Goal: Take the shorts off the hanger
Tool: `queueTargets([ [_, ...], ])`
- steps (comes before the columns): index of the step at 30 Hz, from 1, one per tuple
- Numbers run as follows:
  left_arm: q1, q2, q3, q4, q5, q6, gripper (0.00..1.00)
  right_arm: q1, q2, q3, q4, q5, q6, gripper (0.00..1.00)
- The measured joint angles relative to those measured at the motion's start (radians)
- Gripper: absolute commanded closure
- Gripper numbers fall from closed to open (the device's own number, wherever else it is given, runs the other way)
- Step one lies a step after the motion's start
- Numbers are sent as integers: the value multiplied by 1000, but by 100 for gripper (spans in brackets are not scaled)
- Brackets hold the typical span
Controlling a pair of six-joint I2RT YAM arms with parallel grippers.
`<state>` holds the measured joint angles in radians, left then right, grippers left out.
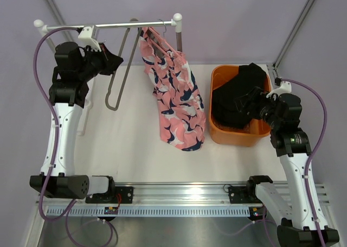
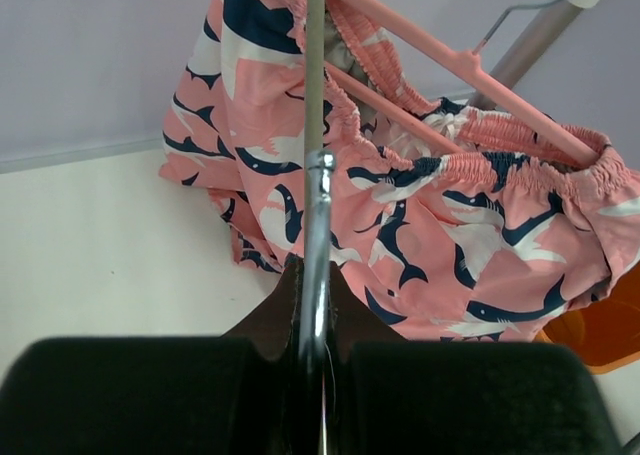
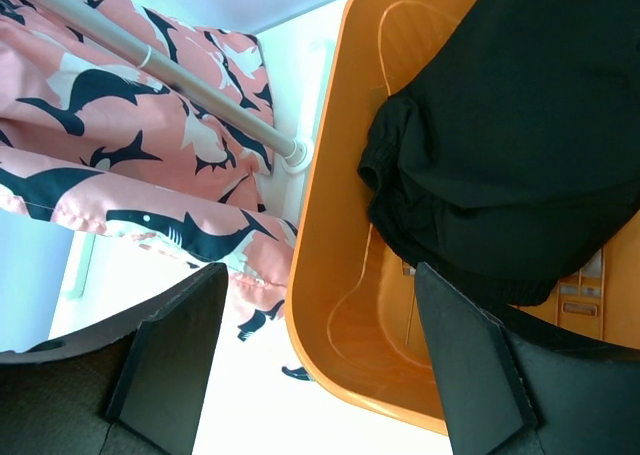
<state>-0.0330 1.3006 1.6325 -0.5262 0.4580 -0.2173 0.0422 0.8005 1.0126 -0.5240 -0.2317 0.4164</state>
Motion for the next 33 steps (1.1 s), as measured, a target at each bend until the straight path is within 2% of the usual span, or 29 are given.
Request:
queueTargets([
  [9, 0, 82, 130, -16, -105, -4, 100, 0, 24, 0, 18, -25, 0, 17],
  [20, 0, 127, 172, -9, -262, -20, 100, 0, 45, 0, 26, -43, 0, 17],
  [33, 0, 273, 301, -7, -341, -18, 100, 2, 71, 1, 26, -49, 0, 17],
])
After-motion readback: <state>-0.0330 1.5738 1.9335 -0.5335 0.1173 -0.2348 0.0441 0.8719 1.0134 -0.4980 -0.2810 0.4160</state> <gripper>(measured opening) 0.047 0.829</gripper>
